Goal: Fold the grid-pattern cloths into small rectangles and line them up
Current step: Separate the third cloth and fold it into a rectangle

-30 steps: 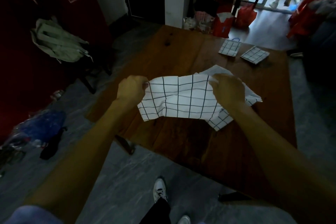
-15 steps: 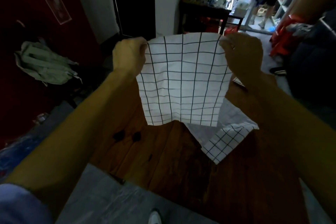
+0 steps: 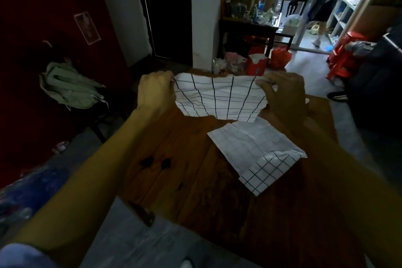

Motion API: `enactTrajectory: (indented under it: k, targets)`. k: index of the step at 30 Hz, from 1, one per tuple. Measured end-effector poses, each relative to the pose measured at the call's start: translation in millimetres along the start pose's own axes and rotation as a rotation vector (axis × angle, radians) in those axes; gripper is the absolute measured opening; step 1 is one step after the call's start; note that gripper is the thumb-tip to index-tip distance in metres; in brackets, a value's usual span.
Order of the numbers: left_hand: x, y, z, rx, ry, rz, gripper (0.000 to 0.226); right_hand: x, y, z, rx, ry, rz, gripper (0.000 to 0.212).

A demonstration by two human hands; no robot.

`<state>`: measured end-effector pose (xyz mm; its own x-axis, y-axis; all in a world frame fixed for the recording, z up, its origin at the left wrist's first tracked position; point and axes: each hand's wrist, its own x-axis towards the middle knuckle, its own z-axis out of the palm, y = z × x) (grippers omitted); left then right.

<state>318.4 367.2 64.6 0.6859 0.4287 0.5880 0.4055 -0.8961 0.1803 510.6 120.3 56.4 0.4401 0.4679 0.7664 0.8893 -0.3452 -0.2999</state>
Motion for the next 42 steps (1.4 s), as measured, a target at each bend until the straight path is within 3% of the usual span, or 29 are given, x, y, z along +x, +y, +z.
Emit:
enactTrajectory:
  k: [8, 13, 22, 29, 37, 42]
  targets:
    - [-82, -2, 6, -0.03, -0.252, 0.043, 0.015, -97, -5, -6, 0.054, -0.178, 0.068, 0.008]
    - [-133, 7, 11, 0.063, -0.484, -0.02, 0.016, -161, -7, -9, 0.011, -0.307, 0.108, 0.006]
    - [-201, 0, 37, 0.085, -0.678, -0.093, 0.014, -235, -12, -6, 0.014, -0.467, 0.195, 0.008]
    - [-200, -13, 63, 0.061, -0.723, -0.155, 0.015, -243, -8, 13, -0.027, -0.5, 0.325, 0.02]
    - [-154, -31, 125, -0.037, -0.673, -0.227, 0.013, -214, 24, 68, -0.16, -0.667, 0.497, 0.03]
    - [-130, -44, 186, -0.113, -0.688, -0.307, 0.01, -201, 49, 107, -0.196, -0.697, 0.61, 0.017]
